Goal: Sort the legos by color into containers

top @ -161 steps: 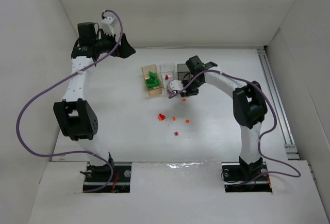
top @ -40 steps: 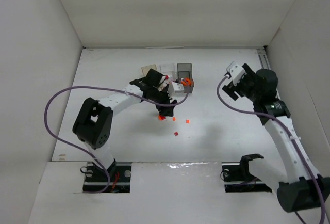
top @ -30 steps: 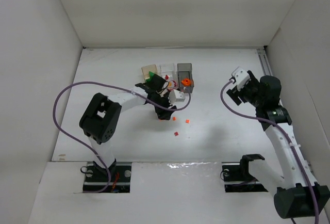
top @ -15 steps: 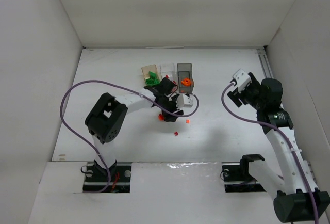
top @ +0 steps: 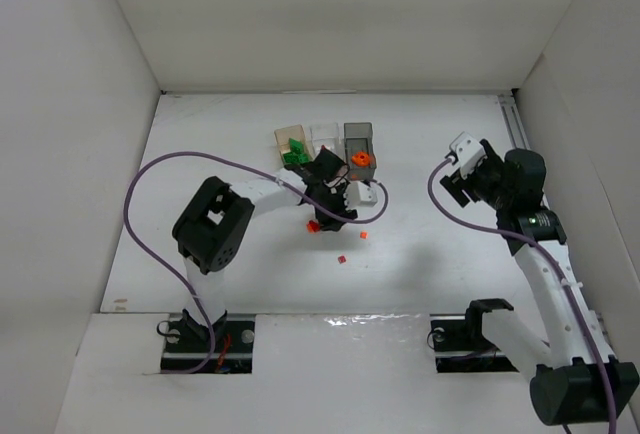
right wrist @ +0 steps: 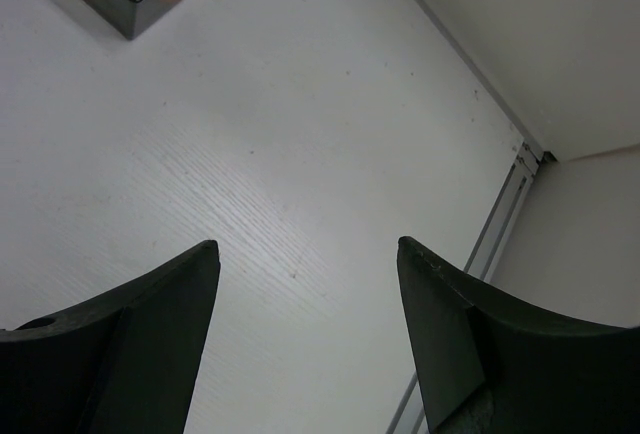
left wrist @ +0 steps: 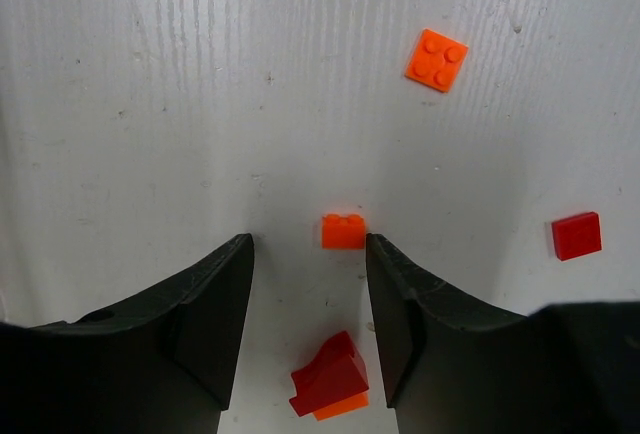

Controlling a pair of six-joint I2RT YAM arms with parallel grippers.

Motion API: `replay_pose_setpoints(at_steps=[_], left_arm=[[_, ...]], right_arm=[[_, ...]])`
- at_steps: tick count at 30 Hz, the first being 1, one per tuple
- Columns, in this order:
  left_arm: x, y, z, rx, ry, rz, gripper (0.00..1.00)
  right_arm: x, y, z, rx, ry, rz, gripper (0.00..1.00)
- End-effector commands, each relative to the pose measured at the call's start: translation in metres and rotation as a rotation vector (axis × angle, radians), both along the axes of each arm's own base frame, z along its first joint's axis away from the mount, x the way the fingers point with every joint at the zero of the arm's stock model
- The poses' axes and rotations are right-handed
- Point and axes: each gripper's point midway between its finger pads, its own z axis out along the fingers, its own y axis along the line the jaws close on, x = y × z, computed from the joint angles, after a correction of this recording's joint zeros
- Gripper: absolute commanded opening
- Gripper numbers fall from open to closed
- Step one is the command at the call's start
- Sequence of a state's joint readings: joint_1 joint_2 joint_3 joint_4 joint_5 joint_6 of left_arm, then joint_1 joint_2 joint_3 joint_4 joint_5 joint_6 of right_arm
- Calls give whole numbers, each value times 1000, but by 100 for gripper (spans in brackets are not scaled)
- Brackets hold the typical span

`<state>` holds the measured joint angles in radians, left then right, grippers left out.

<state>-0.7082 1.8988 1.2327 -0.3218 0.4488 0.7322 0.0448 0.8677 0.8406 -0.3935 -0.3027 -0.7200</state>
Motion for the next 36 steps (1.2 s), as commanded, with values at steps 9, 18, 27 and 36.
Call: replay_pose_setpoints(at_steps=[9, 18, 27, 36], left_arm=[[-16, -1, 0, 27, 9, -32, 47], [-16, 1, -13, 77, 22, -29, 41], [-20, 11, -23, 122, 36, -11, 10], [-8, -4, 74, -74, -18, -25, 7]], right_arm=[[8, 1, 22, -6, -63, 18, 77], [10, 1, 19, -6, -54, 18, 77], [13, 1, 13, -15, -37, 22, 77], [16, 9, 7, 5, -20, 67, 77]])
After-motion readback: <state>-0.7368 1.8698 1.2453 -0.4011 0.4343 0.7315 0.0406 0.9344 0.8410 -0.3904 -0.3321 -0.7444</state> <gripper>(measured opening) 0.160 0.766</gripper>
